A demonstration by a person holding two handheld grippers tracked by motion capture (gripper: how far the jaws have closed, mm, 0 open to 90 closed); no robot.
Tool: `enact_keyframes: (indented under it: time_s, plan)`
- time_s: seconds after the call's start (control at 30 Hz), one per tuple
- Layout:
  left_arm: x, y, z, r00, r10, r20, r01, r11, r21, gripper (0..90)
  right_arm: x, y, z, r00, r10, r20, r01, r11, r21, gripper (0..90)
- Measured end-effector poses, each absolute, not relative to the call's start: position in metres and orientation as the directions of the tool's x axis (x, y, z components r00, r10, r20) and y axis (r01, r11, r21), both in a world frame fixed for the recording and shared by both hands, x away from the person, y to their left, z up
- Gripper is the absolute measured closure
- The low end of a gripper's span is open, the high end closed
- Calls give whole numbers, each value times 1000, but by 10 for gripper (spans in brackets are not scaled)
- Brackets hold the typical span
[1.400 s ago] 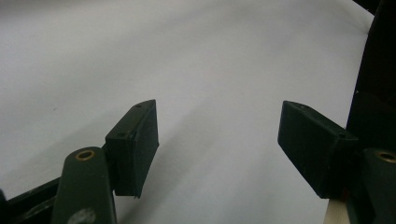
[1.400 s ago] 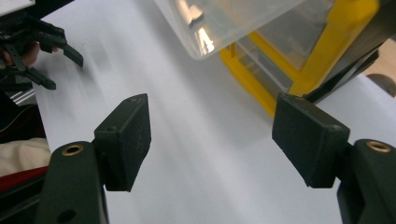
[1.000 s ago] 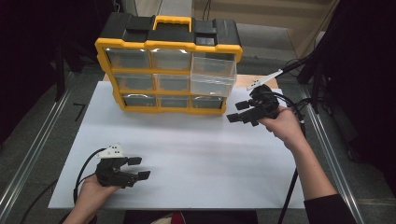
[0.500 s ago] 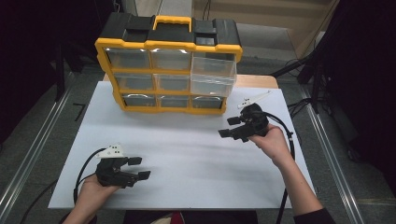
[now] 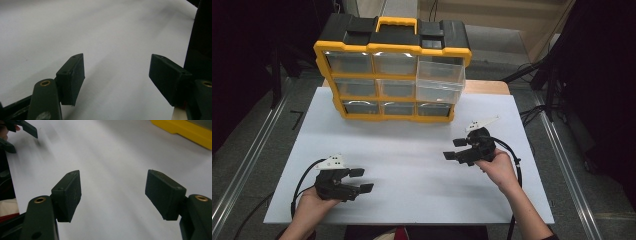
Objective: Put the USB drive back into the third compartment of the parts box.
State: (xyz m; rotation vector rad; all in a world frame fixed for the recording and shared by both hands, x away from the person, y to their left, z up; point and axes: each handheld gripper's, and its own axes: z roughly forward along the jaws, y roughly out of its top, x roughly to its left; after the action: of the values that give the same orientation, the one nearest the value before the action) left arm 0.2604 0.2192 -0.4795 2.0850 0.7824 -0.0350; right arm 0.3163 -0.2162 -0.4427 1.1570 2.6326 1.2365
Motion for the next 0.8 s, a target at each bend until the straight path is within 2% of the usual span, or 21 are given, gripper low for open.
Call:
enact_keyframes:
  time_s: [0.8]
  plan:
    - [260,220,-478,808,508,-298,533,-413,739,302,277,-230,-475,-703,653,281,632,392,669,256]
